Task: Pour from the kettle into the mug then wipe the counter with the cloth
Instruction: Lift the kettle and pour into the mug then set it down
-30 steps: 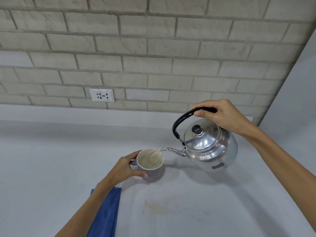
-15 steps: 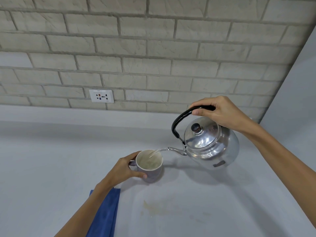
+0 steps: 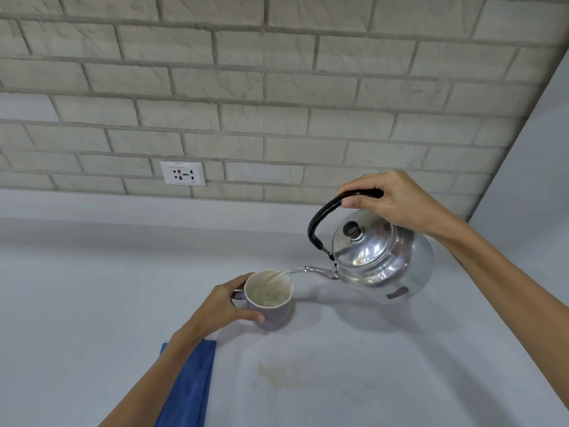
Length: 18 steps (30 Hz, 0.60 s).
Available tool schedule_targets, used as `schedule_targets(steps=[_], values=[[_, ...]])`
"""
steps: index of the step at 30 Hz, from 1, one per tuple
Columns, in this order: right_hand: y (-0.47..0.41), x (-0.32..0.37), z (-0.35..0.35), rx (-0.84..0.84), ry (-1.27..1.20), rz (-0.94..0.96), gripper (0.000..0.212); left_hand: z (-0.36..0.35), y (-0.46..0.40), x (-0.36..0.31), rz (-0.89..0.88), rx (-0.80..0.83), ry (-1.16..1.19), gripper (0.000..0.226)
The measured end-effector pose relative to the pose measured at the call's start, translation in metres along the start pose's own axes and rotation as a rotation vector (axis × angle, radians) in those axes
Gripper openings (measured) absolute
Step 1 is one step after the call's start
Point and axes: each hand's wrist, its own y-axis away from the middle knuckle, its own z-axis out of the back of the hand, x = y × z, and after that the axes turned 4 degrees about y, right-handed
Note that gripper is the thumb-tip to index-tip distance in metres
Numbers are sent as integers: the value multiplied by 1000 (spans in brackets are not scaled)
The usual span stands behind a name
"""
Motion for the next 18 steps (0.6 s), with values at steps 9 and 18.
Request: schedule_targets(steps=[9, 18], values=[[1, 2, -7, 16, 15, 41, 18, 0, 0, 0, 9, 1, -7, 76], [12, -21, -26, -23, -150, -68, 19, 1, 1, -1, 16, 1, -3, 79]])
